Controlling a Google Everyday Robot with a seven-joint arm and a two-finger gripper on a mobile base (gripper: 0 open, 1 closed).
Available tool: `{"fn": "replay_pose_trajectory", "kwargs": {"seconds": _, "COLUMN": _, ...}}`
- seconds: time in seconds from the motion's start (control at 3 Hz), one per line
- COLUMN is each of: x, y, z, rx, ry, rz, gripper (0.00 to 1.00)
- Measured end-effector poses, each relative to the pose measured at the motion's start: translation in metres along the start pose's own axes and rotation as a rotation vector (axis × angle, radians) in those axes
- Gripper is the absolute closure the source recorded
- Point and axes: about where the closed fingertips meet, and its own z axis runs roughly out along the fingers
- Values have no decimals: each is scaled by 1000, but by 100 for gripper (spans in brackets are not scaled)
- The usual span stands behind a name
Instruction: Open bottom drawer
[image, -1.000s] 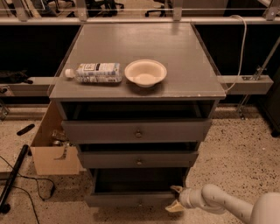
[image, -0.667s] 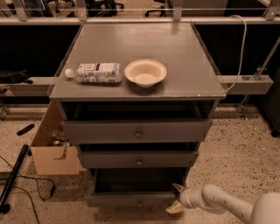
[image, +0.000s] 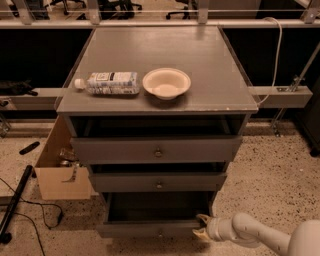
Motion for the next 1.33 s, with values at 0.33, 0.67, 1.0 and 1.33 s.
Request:
{"fn": "replay_pose_trajectory", "kwargs": {"seconds": 0.33, "x": -3, "y": 0, "z": -3, "rx": 0, "ry": 1, "rz": 0, "gripper": 89}}
{"fn": "replay_pose_trajectory", "kwargs": {"seconds": 0.67, "x": -8, "y": 8, "z": -6, "rx": -16, "ry": -11, "rz": -14, "gripper": 100}}
{"fn": "replay_pose_trajectory", "kwargs": {"seconds": 1.0, "x": -9, "y": 22, "z": -8, "rx": -41, "ry": -24, "rz": -28, "gripper": 100}}
{"fn": "replay_pose_trajectory", "kwargs": {"seconds": 1.33, "x": -7, "y": 26, "z": -18, "rx": -51, "ry": -20, "rz": -54, "gripper": 100}}
